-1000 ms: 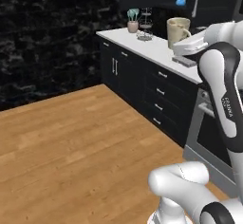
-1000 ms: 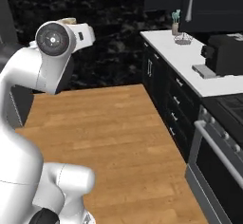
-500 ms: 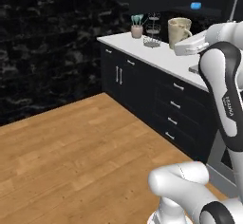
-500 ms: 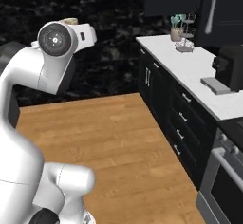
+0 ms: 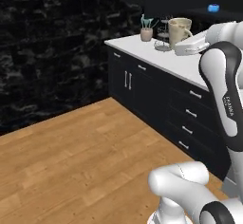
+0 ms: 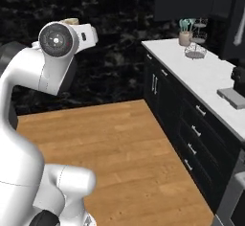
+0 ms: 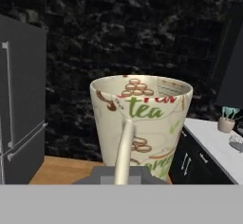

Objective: Gather all objects into one cabinet and sort the glasses and bowls to opposite sides.

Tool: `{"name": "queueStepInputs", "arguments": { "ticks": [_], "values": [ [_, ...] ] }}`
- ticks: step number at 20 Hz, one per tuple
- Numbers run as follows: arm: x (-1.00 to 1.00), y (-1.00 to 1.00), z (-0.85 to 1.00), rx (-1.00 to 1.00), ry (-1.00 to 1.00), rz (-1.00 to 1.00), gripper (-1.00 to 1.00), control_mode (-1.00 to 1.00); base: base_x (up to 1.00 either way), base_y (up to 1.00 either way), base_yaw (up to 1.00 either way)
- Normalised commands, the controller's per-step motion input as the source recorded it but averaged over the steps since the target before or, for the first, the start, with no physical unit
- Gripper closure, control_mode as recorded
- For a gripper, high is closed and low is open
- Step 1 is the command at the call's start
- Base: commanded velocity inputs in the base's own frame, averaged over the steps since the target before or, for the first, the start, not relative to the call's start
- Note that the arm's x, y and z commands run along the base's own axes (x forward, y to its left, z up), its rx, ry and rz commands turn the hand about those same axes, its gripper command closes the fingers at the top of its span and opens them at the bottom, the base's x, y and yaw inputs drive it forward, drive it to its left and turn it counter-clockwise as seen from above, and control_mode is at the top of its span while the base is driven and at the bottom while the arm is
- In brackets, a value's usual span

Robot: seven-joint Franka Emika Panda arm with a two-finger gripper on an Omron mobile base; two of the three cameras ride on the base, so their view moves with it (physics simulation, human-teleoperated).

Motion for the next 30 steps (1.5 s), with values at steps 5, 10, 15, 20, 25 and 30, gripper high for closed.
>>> {"name": "queueStepInputs", "arguments": {
  "ticks": [5,10,15,20,25,30],
  "values": [
    [0.00,0.00,0.00,0.00,0.00,0.00,1.00,1.00,0.62,0.39,-0.03],
    [0.00,0.00,0.00,0.00,0.00,0.00,1.00,1.00,0.69,0.48,-0.04],
    [0.00,0.00,0.00,0.00,0.00,0.00,1.00,1.00,0.42,0.20,-0.23],
    [0.00,0.00,0.00,0.00,0.00,0.00,1.00,1.00,0.08,0.08,-0.49],
    [0.00,0.00,0.00,0.00,0.00,0.00,1.00,1.00,0.00,0.14,-0.58],
    [0.00,0.00,0.00,0.00,0.00,0.00,1.00,1.00,0.20,0.24,-0.64]
  ]
}}
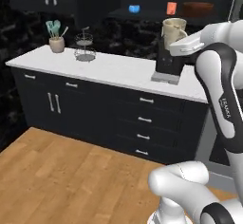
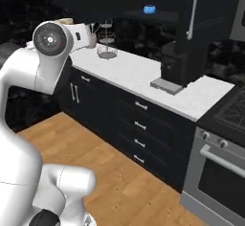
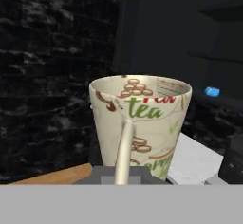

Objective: Gather all objects into one cabinet and sort the glasses and bowls to opposite sides.

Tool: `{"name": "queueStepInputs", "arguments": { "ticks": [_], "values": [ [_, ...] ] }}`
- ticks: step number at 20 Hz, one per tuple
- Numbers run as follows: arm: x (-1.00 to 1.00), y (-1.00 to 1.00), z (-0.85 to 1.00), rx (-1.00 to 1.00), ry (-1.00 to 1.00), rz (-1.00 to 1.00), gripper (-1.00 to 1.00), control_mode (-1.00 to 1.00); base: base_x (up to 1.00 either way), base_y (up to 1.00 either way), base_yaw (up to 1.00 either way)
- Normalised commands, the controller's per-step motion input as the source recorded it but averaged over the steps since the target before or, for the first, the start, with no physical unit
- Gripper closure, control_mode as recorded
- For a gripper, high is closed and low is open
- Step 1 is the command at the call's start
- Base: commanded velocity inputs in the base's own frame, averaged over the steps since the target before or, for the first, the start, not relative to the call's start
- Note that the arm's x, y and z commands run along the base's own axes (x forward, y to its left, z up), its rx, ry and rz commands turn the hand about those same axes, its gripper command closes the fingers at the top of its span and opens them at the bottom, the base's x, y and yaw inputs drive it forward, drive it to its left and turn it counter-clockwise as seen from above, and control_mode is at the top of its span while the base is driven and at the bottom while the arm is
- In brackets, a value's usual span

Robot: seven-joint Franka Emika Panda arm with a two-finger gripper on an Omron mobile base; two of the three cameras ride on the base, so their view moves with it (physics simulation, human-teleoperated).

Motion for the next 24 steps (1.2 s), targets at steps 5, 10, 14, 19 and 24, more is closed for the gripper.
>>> {"name": "queueStepInputs", "arguments": {
  "ticks": [5,10,14,19,24],
  "values": [
    [0.00,0.00,0.00,0.00,0.00,0.00,1.00,1.00,0.56,0.56,-0.66],
    [0.00,0.00,0.00,0.00,0.00,0.00,1.00,1.00,0.66,0.75,-0.65],
    [0.00,0.00,0.00,0.00,0.00,0.00,1.00,1.00,0.64,0.70,-0.61],
    [0.00,0.00,0.00,0.00,0.00,0.00,1.00,1.00,0.52,0.92,-0.53],
    [0.00,0.00,0.00,0.00,0.00,0.00,1.00,1.00,0.04,0.84,-0.21]
  ]
}}
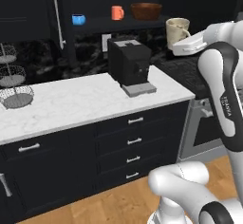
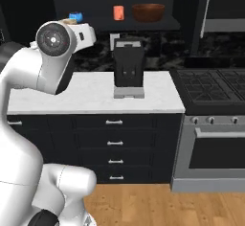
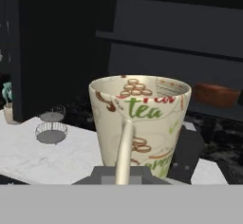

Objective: Gather all objects into one cabinet and sort the glasses and bowls to opposite sides.

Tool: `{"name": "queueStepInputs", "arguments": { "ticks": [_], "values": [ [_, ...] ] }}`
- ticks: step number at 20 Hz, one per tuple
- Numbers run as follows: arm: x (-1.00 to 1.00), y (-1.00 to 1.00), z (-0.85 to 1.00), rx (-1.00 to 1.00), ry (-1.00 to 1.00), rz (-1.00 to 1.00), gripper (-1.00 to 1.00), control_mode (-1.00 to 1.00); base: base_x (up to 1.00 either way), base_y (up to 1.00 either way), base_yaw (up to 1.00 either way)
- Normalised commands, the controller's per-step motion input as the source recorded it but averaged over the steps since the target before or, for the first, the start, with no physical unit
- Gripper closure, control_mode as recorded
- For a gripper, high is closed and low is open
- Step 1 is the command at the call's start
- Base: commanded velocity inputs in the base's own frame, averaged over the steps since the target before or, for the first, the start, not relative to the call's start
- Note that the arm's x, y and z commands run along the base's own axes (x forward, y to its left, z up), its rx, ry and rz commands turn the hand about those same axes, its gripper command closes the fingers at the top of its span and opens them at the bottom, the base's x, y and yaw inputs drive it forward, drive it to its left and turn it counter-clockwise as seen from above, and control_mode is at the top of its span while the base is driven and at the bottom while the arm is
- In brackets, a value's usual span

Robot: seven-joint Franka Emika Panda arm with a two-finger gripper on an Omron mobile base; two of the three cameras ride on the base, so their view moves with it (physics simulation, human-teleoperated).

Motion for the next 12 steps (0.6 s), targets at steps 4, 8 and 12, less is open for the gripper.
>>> {"name": "queueStepInputs", "arguments": {
  "ticks": [4,8,12],
  "values": [
    [0.00,0.00,0.00,0.00,0.00,0.00,1.00,1.00,0.21,0.05,0.01],
    [0.00,0.00,0.00,0.00,0.00,0.00,1.00,1.00,0.97,-0.02,-0.10],
    [0.00,0.00,0.00,0.00,0.00,0.00,1.00,1.00,0.77,0.37,-0.19]
  ]
}}
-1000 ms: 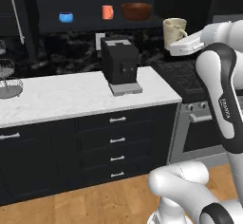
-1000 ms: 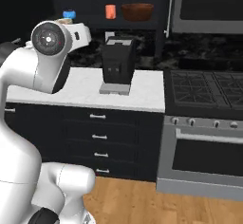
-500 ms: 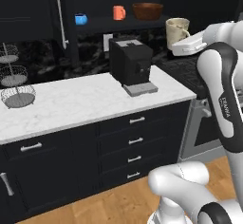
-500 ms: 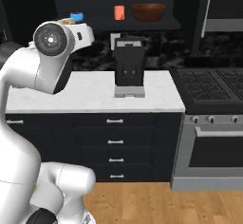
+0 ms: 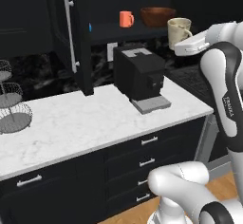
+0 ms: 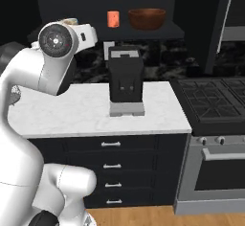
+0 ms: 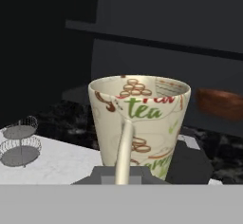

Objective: Gather all objects into one cabinet and sort the glasses and bowls to opposite sides.

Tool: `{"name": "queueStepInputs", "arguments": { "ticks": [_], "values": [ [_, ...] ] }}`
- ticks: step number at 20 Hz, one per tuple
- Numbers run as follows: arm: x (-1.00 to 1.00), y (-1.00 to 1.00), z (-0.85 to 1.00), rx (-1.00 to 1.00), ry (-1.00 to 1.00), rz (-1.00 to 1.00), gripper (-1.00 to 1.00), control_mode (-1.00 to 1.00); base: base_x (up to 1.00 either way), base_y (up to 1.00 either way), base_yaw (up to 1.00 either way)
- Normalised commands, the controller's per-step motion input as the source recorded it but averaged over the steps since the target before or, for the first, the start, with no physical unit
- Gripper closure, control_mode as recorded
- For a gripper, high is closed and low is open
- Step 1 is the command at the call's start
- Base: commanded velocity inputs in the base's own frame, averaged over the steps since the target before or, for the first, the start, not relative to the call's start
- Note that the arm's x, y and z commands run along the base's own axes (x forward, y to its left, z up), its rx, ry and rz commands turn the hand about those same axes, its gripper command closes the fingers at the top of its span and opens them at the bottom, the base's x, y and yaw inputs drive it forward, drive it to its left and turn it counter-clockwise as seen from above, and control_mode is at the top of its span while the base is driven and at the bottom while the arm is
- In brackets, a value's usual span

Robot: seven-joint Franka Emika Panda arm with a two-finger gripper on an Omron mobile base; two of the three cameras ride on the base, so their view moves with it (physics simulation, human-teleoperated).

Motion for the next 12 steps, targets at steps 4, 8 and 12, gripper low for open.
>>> {"name": "queueStepInputs", "arguments": {
  "ticks": [4,8,12],
  "values": [
    [0.00,0.00,0.00,0.00,0.00,0.00,1.00,1.00,0.75,0.43,-0.23],
    [0.00,0.00,0.00,0.00,0.00,0.00,1.00,1.00,0.50,0.57,-0.15],
    [0.00,0.00,0.00,0.00,0.00,0.00,1.00,1.00,0.16,0.62,-0.07]
  ]
}}
